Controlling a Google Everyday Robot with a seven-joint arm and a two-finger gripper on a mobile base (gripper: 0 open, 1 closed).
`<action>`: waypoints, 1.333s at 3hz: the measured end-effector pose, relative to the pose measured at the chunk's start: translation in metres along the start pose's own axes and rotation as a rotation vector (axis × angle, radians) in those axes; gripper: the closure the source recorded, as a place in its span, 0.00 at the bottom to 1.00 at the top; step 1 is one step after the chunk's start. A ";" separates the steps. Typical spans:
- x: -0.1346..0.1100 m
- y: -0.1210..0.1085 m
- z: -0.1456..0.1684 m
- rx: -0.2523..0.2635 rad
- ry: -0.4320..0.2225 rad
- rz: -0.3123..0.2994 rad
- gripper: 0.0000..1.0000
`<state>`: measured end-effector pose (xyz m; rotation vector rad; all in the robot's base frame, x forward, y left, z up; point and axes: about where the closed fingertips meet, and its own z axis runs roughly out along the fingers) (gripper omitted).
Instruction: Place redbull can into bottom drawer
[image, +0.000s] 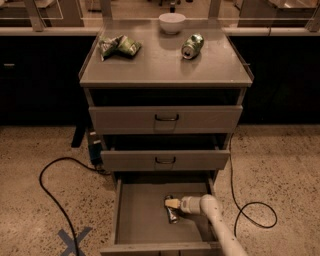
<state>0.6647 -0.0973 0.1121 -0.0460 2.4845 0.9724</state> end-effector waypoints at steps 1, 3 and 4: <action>0.000 0.000 0.000 0.000 0.000 0.000 0.36; 0.000 0.000 0.000 0.000 0.000 0.000 0.00; 0.000 0.000 0.000 0.000 0.000 0.000 0.00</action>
Offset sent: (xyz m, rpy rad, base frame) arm 0.0000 0.0000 0.0000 0.0000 0.0000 0.0000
